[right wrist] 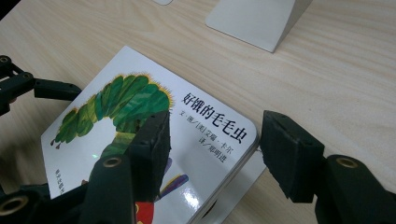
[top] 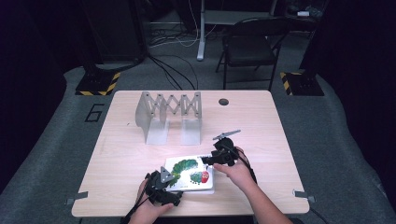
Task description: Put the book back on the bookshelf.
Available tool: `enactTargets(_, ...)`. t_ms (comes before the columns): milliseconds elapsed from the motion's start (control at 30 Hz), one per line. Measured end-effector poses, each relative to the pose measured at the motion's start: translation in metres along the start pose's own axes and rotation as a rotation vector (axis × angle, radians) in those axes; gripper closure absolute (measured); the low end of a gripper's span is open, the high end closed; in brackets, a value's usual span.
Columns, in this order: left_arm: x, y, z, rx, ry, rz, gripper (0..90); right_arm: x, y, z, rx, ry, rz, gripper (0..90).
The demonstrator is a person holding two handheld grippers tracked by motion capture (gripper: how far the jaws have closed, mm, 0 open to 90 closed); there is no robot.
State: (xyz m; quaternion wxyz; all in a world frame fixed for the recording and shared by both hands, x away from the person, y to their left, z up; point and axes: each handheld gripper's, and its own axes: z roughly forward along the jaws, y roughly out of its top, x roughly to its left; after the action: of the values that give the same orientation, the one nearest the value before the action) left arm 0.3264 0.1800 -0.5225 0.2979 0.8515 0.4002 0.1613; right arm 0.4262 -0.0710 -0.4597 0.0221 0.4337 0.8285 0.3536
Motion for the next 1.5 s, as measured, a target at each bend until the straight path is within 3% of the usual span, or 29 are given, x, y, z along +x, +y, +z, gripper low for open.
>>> enactTargets(100, -0.002, 0.0, -0.001, -0.007, 0.024, 0.032, 0.5, 0.0, 0.0, 0.0, 0.0, 0.001, 0.001, 43.3)
enactTargets(400, -0.005, 0.0, -0.003, -0.021, 0.041, 0.07, 2.6, 0.0, 0.0, 0.0, 0.0, 0.005, -0.002, 43.3)
enactTargets(533, -0.005, 0.001, -0.003, -0.02, 0.032, 0.073, 2.7, 0.0, 0.0, 0.0, 0.001, 0.008, -0.001, 43.3)
enactTargets(733, -0.008, 0.0, -0.004, -0.033, 0.056, 0.09, 4.3, 0.0, 0.0, 0.0, 0.0, 0.008, 0.0, 43.2)
enactTargets(1500, -0.013, -0.001, -0.006, -0.056, 0.083, 0.121, 7.7, 0.0, 0.001, 0.002, 0.002, 0.002, 0.003, 43.2)
